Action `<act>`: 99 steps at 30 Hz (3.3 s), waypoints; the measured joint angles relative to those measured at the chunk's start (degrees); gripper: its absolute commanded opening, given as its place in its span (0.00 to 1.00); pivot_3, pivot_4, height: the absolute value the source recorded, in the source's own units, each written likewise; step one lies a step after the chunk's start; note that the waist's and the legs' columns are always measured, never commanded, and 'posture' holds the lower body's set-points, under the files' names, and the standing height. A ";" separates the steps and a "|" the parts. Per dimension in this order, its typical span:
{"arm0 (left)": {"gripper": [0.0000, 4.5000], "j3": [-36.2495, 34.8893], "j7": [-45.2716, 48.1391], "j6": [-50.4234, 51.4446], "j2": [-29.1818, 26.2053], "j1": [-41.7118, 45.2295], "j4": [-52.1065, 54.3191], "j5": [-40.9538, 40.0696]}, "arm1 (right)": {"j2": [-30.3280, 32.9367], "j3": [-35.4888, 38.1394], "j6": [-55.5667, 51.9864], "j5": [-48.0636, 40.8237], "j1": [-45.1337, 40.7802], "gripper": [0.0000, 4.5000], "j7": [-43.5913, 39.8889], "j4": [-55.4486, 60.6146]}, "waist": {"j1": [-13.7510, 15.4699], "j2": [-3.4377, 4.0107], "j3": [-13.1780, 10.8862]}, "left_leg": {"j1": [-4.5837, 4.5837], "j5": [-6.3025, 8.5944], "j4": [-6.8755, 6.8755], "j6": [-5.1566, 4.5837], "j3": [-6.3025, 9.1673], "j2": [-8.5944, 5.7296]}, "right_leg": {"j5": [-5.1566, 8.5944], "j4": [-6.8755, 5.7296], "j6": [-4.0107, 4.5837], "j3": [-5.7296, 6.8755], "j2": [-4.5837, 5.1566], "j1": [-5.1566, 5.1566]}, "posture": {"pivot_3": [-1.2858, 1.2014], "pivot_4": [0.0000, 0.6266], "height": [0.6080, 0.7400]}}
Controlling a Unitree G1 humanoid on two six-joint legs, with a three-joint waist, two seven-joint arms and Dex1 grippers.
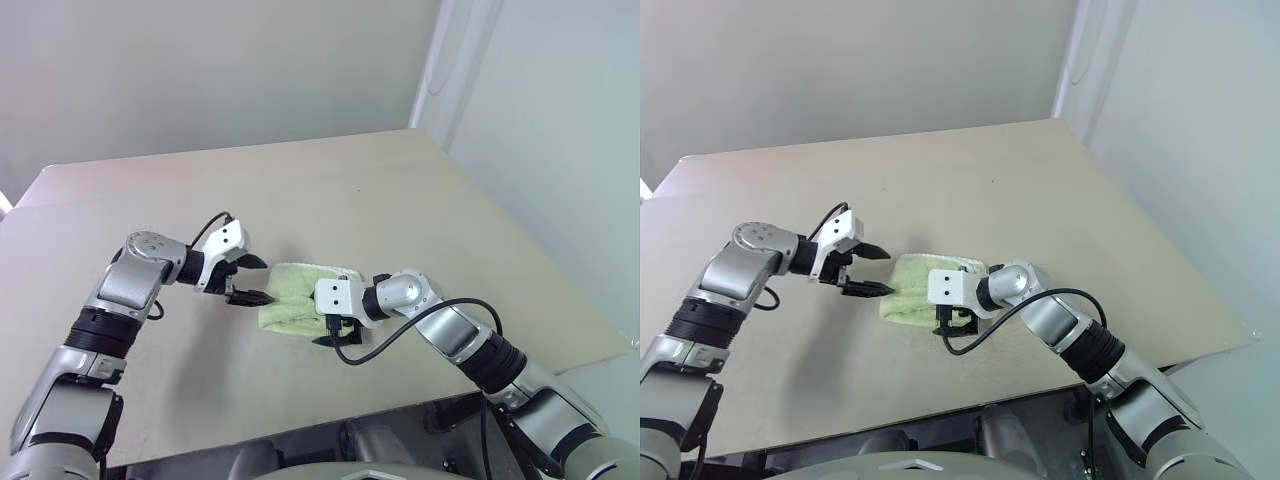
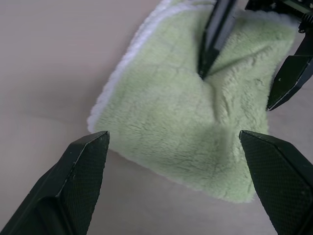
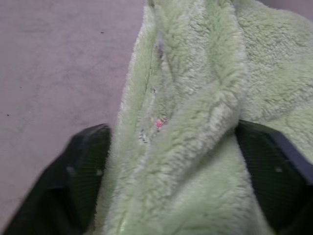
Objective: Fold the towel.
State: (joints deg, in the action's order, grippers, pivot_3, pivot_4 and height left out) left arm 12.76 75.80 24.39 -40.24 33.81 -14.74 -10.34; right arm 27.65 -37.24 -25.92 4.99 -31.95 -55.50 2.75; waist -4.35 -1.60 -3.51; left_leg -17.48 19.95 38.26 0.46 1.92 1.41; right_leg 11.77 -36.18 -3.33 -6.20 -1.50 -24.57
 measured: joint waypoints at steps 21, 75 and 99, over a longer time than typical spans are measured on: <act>1.00 0.02 -2.19 0.39 1.38 0.45 -0.72 1.18 | -0.94 22.01 -14.66 -13.92 -2.56 0.00 0.02 6.63 | 0.24 0.04 -0.03 | -0.24 0.01 -0.02 -0.01 0.02 0.00 | -0.01 0.08 -0.01 0.00 0.02 -0.20 | 0.52 0.00 0.79; 1.00 -0.28 -4.94 -3.55 5.49 2.60 -7.68 3.42 | -4.60 45.59 -10.23 -27.33 11.31 0.99 20.99 0.83 | 0.31 0.08 -0.04 | -0.85 0.01 -0.01 -0.03 -0.06 -0.02 | -0.15 0.07 -0.18 -0.11 0.00 -0.53 | 0.52 0.00 0.79; 1.00 -7.23 -8.54 1.49 5.65 -2.08 -2.47 -4.48 | 0.68 48.56 -4.51 -32.33 11.63 0.99 17.76 -0.02 | -1.18 0.07 0.05 | -0.40 0.01 -0.03 -0.02 0.11 -0.01 | -0.12 0.05 -0.20 -0.05 -0.02 -0.01 | 0.52 0.00 0.79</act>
State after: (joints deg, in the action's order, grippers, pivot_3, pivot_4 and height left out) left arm 5.52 67.26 25.89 -34.59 31.73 -17.20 -14.82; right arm 28.33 11.32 -30.43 -27.34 -20.32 -37.74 2.74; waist -5.53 -1.53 -3.45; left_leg -17.88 19.96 38.23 0.44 2.03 1.41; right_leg 11.65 -36.13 -3.52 -6.25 -1.52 -24.58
